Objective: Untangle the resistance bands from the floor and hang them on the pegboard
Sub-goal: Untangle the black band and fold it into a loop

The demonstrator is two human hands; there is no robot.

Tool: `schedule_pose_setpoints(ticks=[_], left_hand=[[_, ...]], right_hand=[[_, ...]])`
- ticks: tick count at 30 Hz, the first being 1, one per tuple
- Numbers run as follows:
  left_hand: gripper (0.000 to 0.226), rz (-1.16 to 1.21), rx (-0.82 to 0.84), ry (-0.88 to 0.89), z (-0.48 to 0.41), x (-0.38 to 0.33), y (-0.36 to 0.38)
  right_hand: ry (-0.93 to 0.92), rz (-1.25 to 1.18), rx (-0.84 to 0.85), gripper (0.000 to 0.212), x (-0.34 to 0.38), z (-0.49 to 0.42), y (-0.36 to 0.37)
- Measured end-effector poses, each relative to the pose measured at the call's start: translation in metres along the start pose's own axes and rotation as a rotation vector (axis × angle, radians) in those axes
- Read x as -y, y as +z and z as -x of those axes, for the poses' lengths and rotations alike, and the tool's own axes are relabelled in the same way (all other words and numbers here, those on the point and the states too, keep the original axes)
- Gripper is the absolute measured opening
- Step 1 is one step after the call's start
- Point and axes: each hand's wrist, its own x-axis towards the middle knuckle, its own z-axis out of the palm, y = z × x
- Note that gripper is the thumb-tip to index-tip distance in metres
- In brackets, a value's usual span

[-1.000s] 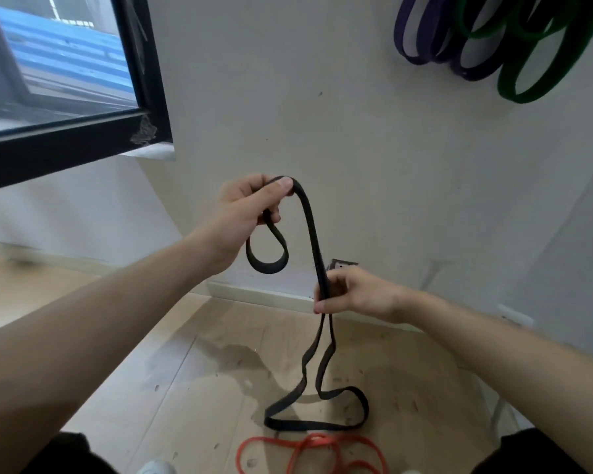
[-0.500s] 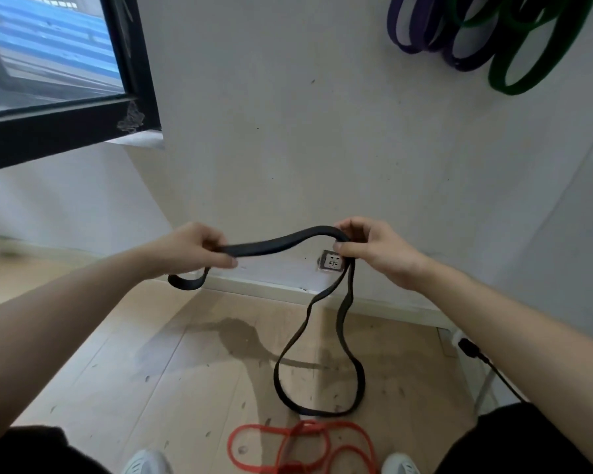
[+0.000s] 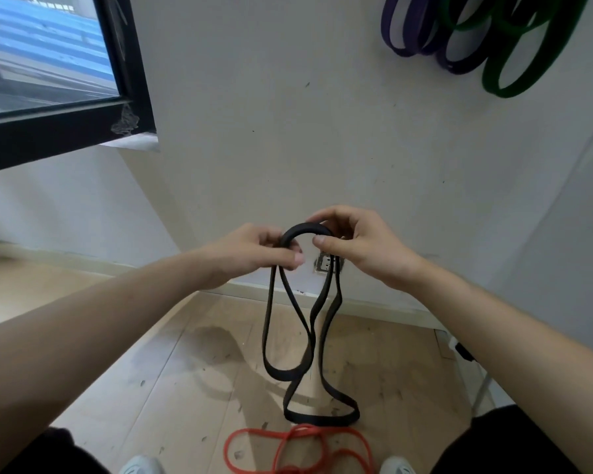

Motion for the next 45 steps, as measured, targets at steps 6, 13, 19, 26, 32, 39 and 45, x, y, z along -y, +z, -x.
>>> schedule_pose_setpoints(ticks=[6, 13, 19, 26, 32, 39, 45], left_hand=[[0.019, -0.001, -0.093, 0.073, -0.003, -0.01, 0.012], [0.009, 0.097, -0.265, 0.172, -0.002, -0.023, 0.005], [0.01, 0.228, -0.479, 0.181, 0.0, -0.016, -0.01], [0.026, 0.186, -0.48, 0.134, 0.008, 0.006, -0.033], [0.038, 0.047, -0.381, 0.059, 0.014, 0.024, -0.047], [0.009, -0.145, -0.113, 0.021, 0.019, 0.037, -0.048], [0.014, -0.129, -0.066, -0.027, 0.013, 0.03, -0.039]], right_hand=[[0.053, 0.044, 0.158, 0.032, -0.013, 0.001, 0.002], [0.243, 0.183, 0.376, 0.009, -0.056, 0.003, 0.021], [0.296, -0.003, 0.233, 0.011, -0.059, -0.007, 0.009], [0.265, -0.13, 0.118, 0.028, -0.039, -0.005, -0.024], [0.158, -0.193, 0.07, 0.027, -0.026, -0.002, -0.033], [0.06, -0.223, -0.066, 0.029, -0.015, 0.002, -0.032], [-0.064, -0.176, -0.155, 0.023, 0.01, -0.002, -0.021]])
